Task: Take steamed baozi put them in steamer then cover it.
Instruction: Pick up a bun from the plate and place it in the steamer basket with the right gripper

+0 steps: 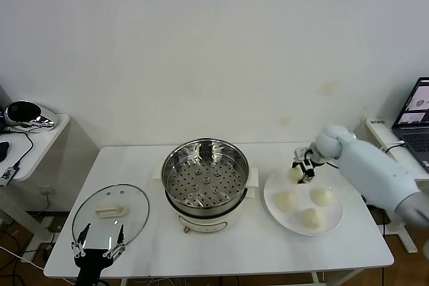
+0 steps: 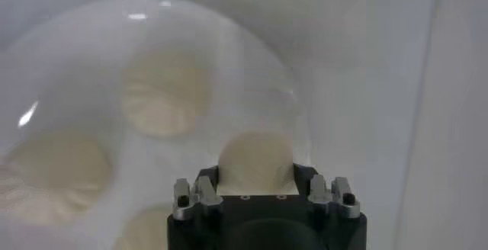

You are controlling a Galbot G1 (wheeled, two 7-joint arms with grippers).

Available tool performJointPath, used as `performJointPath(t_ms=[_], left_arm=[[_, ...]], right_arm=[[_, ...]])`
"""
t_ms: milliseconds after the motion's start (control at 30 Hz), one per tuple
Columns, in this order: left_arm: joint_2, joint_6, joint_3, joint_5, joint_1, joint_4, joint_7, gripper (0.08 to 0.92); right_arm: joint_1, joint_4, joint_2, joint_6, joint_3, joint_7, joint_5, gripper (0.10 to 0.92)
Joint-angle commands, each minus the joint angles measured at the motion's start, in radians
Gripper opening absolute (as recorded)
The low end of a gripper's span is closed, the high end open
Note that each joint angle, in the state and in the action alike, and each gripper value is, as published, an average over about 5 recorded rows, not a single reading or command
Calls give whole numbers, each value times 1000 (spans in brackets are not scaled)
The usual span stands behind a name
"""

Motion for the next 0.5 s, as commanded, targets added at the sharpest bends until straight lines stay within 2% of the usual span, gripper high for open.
performJointPath(t_ms=[33, 333, 500], left_arm=[[1, 0, 1, -1, 0, 1, 0, 823], [16, -11, -5, -18, -3, 10, -2, 823], [20, -15, -19, -28, -8, 18, -3, 823]], right_arm=[[232, 127, -67, -20, -148, -14, 156, 616], [488, 106, 94, 61, -327, 27, 360, 619], [478, 91, 241, 147, -388, 70, 389, 619]])
